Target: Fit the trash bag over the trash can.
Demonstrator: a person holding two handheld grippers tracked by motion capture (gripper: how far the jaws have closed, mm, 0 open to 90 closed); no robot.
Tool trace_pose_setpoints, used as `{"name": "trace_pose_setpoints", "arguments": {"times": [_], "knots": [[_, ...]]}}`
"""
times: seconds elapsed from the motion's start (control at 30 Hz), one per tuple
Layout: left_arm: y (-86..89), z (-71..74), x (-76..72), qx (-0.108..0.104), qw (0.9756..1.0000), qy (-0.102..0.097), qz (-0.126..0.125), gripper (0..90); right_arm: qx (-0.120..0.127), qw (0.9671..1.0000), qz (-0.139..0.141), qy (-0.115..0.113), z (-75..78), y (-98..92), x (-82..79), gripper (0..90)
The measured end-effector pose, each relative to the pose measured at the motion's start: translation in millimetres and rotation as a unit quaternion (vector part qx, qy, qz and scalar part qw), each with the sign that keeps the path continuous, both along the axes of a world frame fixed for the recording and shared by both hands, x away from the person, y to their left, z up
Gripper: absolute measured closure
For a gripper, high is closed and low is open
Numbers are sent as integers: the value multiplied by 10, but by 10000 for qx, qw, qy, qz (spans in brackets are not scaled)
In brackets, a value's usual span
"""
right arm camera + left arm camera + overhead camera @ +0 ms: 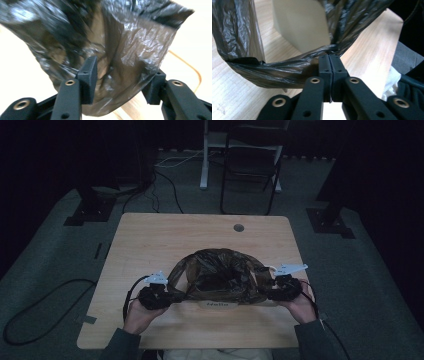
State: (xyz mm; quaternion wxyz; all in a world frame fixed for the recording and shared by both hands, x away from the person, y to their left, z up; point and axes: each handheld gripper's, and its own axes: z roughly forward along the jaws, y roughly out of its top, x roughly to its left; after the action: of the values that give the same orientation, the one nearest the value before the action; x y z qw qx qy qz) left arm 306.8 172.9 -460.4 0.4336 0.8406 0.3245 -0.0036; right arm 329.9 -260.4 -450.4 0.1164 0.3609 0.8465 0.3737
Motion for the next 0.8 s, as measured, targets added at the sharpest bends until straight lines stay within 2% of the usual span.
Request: {"name": "trace_pose_setpoints", "arguments": {"times": [0.03,0.13,0.37,0.43,0.6,0.8], "knots": [[6,30,-12,1,10000,-42,-8,835,52,9998,45,-181,68,-17,-31,475],[27,103,-40,-119,9998,-127,-26,804,131,9992,82,-363,162,-48,-65,433],[63,164,-51,-167,9996,-218,63,758,315,9981,49,-528,263,-124,-89,390],[65,177,-50,-167,9996,-232,69,744,452,9971,22,-616,304,-168,-102,381],[34,242,-50,-167,9993,-315,102,689,446,9962,1,-742,381,-178,-121,381],[-32,372,-35,-210,9984,-509,112,650,465,9947,132,-906,470,-100,-140,409]]}}
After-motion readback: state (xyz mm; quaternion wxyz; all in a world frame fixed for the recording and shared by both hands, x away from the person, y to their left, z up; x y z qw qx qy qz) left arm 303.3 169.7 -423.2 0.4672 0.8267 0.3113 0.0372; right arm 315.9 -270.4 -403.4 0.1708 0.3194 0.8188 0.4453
